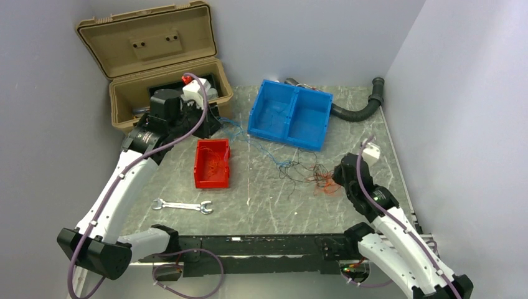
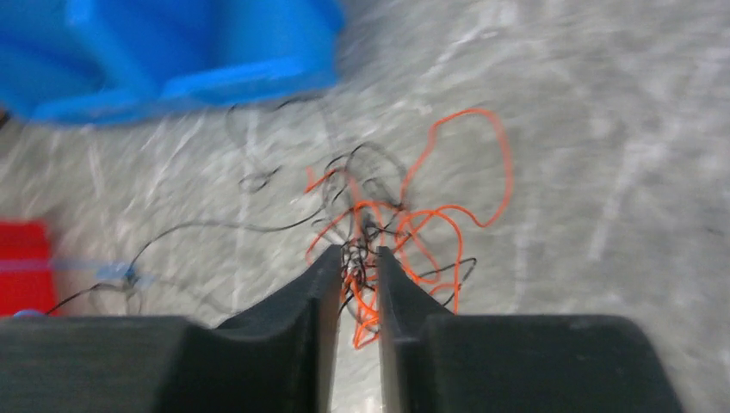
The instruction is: Untangle the cables
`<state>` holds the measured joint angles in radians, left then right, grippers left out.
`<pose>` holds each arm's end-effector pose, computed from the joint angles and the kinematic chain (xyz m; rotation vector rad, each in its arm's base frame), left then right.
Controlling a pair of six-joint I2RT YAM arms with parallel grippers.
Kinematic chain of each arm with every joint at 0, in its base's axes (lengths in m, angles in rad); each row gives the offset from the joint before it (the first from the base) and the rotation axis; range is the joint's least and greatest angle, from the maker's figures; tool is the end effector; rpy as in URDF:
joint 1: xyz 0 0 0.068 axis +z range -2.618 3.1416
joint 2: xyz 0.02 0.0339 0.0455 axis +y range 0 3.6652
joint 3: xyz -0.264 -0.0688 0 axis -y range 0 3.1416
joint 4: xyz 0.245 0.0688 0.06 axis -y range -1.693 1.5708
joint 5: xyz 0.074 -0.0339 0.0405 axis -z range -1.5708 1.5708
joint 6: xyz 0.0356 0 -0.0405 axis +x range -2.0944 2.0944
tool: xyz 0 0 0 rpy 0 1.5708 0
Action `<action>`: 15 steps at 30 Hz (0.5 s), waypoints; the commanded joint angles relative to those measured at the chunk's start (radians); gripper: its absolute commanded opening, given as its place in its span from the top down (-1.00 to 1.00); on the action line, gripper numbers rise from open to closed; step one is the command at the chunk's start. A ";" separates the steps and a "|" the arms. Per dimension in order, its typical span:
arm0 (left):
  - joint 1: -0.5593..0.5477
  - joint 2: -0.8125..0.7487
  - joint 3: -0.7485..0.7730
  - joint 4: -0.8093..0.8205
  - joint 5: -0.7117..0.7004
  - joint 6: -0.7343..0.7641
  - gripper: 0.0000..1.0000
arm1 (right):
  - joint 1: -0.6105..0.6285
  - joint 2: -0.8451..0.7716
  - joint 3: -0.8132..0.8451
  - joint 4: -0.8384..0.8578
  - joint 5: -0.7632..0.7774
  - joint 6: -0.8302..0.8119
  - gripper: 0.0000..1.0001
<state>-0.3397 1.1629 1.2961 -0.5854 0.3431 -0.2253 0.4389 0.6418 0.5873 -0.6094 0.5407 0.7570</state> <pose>0.2288 -0.0935 0.4009 0.3399 2.0381 -0.7002 0.1334 0.0424 0.2537 0.6155 2.0380 0.0955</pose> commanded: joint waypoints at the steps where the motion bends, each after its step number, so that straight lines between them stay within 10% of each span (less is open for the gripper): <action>1: 0.005 -0.024 -0.003 0.083 0.185 0.043 1.00 | 0.001 0.060 -0.011 0.256 -0.412 -0.285 0.32; 6: 0.005 -0.094 -0.092 0.180 0.171 0.073 1.00 | 0.019 0.111 -0.025 0.384 -0.580 -0.391 -0.29; 15: 0.005 -0.065 -0.053 0.133 0.197 0.103 1.00 | 0.163 0.274 0.016 0.567 -0.698 -0.538 -0.41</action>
<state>-0.3397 1.0943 1.1992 -0.4759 0.5037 -0.1535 0.5198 0.8455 0.5602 -0.1867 -0.0650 0.3275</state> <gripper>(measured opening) 0.013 0.697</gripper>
